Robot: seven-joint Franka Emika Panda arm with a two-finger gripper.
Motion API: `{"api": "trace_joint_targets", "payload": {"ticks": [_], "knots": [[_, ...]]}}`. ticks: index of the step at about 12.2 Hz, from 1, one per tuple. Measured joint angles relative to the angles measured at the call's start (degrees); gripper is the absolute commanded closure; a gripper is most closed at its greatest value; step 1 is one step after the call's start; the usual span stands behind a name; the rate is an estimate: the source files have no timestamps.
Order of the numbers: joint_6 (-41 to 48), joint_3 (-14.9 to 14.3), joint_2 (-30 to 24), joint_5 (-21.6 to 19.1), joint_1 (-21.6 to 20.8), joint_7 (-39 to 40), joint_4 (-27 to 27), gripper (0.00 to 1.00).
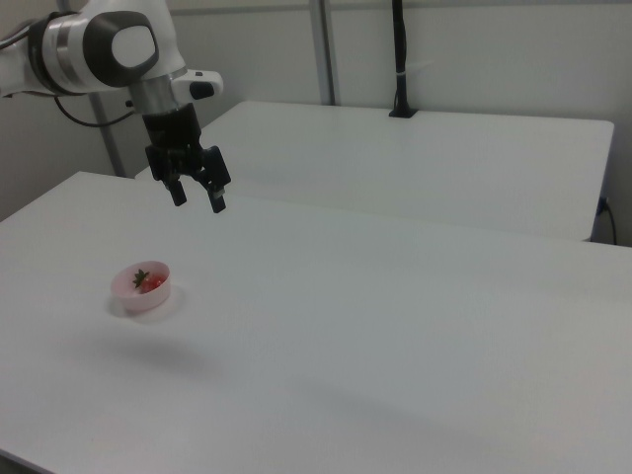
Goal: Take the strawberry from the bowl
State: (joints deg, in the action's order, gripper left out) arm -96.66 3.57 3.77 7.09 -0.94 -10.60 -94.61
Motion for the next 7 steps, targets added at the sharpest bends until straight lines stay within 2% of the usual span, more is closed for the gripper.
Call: {"api": "trace_joint_targets", "payload": {"ticks": [7], "knots": [[-0.01, 0.17, 0.48, -0.03, -0.10, 0.01, 0.30, 0.00]]}}
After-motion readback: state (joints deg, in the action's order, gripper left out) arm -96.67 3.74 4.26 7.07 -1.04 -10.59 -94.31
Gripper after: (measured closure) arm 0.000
